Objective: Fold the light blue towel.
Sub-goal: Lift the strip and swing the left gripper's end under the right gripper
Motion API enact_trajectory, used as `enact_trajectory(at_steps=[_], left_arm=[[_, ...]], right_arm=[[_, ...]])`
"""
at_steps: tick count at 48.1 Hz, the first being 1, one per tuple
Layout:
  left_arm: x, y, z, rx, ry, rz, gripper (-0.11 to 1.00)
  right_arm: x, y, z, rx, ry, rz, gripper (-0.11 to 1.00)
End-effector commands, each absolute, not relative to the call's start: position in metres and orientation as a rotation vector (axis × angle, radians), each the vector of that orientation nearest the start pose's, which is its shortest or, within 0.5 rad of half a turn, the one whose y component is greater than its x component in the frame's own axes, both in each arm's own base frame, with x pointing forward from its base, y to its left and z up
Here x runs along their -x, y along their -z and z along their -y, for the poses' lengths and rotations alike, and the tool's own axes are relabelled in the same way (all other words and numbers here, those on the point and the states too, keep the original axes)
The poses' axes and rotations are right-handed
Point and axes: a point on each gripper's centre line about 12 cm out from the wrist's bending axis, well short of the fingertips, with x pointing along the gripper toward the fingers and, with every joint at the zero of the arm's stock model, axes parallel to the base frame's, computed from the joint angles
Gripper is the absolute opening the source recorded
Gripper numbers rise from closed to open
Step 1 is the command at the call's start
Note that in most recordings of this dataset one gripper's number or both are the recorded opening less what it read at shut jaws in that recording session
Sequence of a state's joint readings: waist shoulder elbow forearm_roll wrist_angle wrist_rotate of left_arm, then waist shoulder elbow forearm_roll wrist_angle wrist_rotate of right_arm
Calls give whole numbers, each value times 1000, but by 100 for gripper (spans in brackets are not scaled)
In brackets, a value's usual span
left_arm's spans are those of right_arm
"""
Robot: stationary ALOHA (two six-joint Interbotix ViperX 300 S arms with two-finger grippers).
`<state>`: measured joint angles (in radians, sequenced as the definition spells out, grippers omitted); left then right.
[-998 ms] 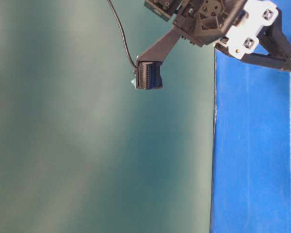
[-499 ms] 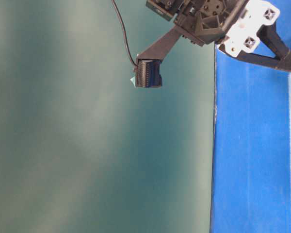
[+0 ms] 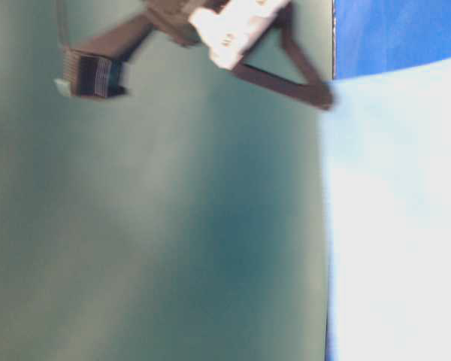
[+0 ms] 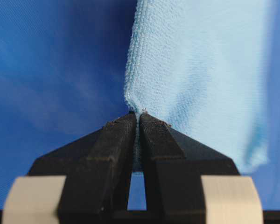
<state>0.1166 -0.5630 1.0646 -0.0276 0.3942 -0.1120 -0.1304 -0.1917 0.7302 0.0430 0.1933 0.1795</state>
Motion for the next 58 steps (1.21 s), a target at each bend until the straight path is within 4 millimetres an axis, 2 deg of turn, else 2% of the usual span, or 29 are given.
enact_trajectory(at_steps=[1, 8, 16, 37, 42, 50, 58], left_arm=[[-223, -206, -26, 181, -158, -807, 3], [-212, -231, -24, 178, -151, -726, 3], [-205, -238, -23, 178, -149, -687, 3], [-209, -241, -18, 169, -122, -656, 3], [-212, -244, -11, 159, -92, -626, 3], [-224, -247, 4, 143, -20, -573, 3], [-247, -250, 23, 115, 57, -521, 3]], right_arm=[[-342, -232, 41, -254, 179, -626, 2], [-333, -258, 37, -253, 166, -553, 2], [-326, -275, 37, -251, 162, -499, 2], [-326, -278, 40, -252, 169, -477, 2], [-326, -277, 51, -259, 202, -468, 2], [-329, -275, 79, -274, 281, -463, 2], [-339, -274, 113, -262, 360, -469, 2]])
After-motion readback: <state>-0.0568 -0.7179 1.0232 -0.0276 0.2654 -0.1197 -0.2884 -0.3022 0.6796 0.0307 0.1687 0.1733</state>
